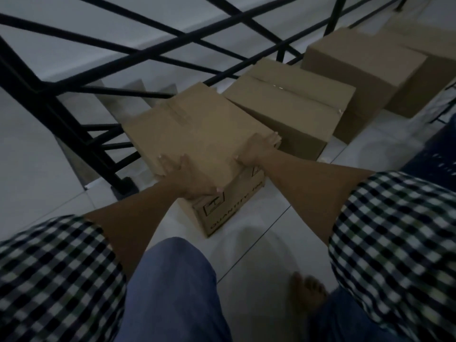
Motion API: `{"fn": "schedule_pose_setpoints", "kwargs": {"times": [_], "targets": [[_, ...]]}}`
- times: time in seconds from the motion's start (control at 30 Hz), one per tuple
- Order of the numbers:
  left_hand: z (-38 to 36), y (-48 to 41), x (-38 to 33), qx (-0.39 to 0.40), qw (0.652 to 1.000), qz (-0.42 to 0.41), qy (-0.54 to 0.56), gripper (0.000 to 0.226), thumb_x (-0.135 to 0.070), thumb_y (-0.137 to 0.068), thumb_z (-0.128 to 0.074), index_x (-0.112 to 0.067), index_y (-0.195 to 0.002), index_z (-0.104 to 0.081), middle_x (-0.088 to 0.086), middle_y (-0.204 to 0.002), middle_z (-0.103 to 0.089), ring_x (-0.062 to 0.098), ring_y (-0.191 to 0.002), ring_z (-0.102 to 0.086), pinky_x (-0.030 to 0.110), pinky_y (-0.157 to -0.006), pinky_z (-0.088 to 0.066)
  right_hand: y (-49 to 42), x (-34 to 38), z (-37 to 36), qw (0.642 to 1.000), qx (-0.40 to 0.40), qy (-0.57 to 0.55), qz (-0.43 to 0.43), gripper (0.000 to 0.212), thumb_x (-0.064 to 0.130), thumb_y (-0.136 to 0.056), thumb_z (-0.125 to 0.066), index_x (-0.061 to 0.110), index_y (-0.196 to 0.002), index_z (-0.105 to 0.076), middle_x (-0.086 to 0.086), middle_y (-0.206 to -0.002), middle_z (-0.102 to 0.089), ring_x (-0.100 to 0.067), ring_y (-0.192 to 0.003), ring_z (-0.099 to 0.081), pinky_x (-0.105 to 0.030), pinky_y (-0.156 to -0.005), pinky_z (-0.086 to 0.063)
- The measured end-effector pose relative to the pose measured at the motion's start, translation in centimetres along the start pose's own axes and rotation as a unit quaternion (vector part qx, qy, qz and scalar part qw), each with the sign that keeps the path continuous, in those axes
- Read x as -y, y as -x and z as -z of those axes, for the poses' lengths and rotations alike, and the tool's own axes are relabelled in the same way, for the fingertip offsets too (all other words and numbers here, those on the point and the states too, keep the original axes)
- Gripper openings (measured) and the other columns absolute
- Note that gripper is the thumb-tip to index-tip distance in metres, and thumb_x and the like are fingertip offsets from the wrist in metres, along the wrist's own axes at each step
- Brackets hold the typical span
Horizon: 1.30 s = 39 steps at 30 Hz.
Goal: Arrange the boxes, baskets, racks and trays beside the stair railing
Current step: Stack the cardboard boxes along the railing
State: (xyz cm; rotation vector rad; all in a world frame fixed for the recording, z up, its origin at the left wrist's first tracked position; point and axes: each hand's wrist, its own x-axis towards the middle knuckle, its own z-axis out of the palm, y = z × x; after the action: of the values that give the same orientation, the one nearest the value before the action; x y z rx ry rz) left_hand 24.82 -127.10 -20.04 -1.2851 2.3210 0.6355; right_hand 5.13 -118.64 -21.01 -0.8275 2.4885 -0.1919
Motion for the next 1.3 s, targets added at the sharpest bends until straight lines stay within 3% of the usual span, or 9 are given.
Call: {"fn": "schedule_pose_setpoints", "kwargs": {"times": [0.13, 0.27, 0.4, 0.57, 0.7, 0.8, 0.93, 1.17, 1.3], "targets": [[1.2, -0.1, -3.4, -0.12, 0.991, 0.038, 0.04, 0.119, -0.094, -0.067, -0.033, -0.019, -0.156, -0.004, 0.022, -0.159, 0.013, 0.048, -0.144, 0.006, 0.065, -0.113, -0.004, -0.1, -0.4, 1.1, 1.0, -0.01, 0.001, -0.001, 0.08, 0.053, -0.089, -0.057, 0.005, -0.149, -0.035, -0.021, -0.155, -0.027, -0.044, -0.142, -0.025, -0.052, -0.115, -0.029], [1.3, 0.0, -9.8, -0.241, 0.965, -0.028, 0.097, 0.078, -0.054, -0.095, -0.044, -0.012, -0.153, -0.015, 0.02, -0.16, -0.006, 0.039, -0.145, -0.01, 0.051, -0.117, -0.011, 0.1, -2.1, 4.2, 0.995, -0.071, -0.069, -0.02, 0.06, 0.041, -0.091, -0.059, 0.01, -0.141, -0.044, -0.018, -0.146, -0.037, -0.033, -0.127, -0.046, -0.038, -0.094, -0.044], [1.0, 0.4, -16.6, -0.3, 0.939, -0.092, 0.143, 0.044, -0.035, -0.095, -0.051, -0.01, -0.131, -0.045, 0.014, -0.133, -0.043, 0.032, -0.119, -0.044, 0.042, -0.097, -0.038, 0.1, -5.9, 8.5, 0.984, -0.166, -0.049, 0.027, 0.043, 0.031, -0.097, -0.056, 0.006, -0.131, -0.049, -0.013, -0.13, -0.056, -0.028, -0.118, -0.055, -0.03, -0.082, -0.038], [-1.2, -0.5, -24.5, -0.178, 0.932, -0.067, 0.308, 0.046, -0.046, -0.094, -0.047, -0.009, -0.119, -0.058, 0.01, -0.114, -0.064, 0.03, -0.102, -0.061, 0.041, -0.091, -0.051, -3.7, -12.0, 12.3, 0.968, -0.248, -0.02, 0.013, 0.04, 0.03, -0.097, -0.051, 0.007, -0.13, -0.048, -0.017, -0.131, -0.055, -0.034, -0.119, -0.053, -0.036, -0.09, -0.042], [-3.3, -2.1, -29.8, 0.03, 0.849, 0.088, 0.519, 0.074, -0.061, -0.087, -0.047, -0.01, -0.141, -0.044, 0.009, -0.127, -0.057, 0.032, -0.103, -0.061, 0.043, -0.081, -0.058, -8.4, -16.7, 14.1, 0.97, -0.242, -0.006, -0.031, 0.055, 0.037, -0.095, -0.051, 0.01, -0.14, -0.034, -0.023, -0.149, -0.031, -0.042, -0.133, -0.034, -0.046, -0.106, -0.033], [-4.4, -3.8, -31.5, 0.063, 0.82, 0.128, 0.555, 0.086, -0.065, -0.083, -0.052, -0.014, -0.149, -0.031, 0.01, -0.137, -0.048, 0.034, -0.108, -0.056, 0.044, -0.074, -0.057, -11.4, -19.6, 15.0, 0.97, -0.226, -0.059, -0.063, 0.076, 0.045, -0.092, -0.057, 0.016, -0.151, -0.02, -0.02, -0.159, -0.015, -0.042, -0.144, -0.018, -0.052, -0.113, -0.024], [-4.8, -4.9, -32.5, 0.076, 0.771, 0.143, 0.616, 0.071, -0.054, -0.094, -0.049, -0.02, -0.151, -0.023, 0.009, -0.145, -0.039, 0.031, -0.106, -0.05, 0.038, -0.048, -0.055, -15.1, -22.7, 16.0, 0.97, -0.192, -0.109, -0.1, 0.092, 0.053, -0.089, -0.059, 0.016, -0.157, -0.008, -0.015, -0.163, -0.003, -0.04, -0.147, -0.012, -0.054, -0.117, -0.021], [-4.7, -5.6, -34.8, 0.114, 0.696, 0.166, 0.689, 0.058, -0.055, -0.099, -0.034, -0.024, -0.148, -0.03, 0.016, -0.145, -0.041, 0.039, -0.122, -0.049, 0.056, -0.072, -0.058, -19.5, -25.6, 16.9, 0.973, -0.143, -0.164, -0.069, 0.115, 0.078, -0.081, -0.049, 0.003, -0.157, -0.008, -0.017, -0.164, -0.011, -0.034, -0.151, -0.013, -0.041, -0.121, -0.003], [-3.4, -4.8, -36.0, 0.105, 0.656, 0.221, 0.714, 0.057, -0.05, -0.103, -0.03, -0.017, -0.149, -0.027, 0.014, -0.15, -0.036, 0.039, -0.132, -0.04, 0.057, -0.088, -0.052, -19.1, -25.5, 16.5, 0.959, -0.155, -0.223, -0.081, 0.118, 0.066, -0.084, -0.063, 0.001, -0.156, 0.003, -0.015, -0.166, -0.001, -0.034, -0.152, 0.001, -0.04, -0.124, -0.008]]}}
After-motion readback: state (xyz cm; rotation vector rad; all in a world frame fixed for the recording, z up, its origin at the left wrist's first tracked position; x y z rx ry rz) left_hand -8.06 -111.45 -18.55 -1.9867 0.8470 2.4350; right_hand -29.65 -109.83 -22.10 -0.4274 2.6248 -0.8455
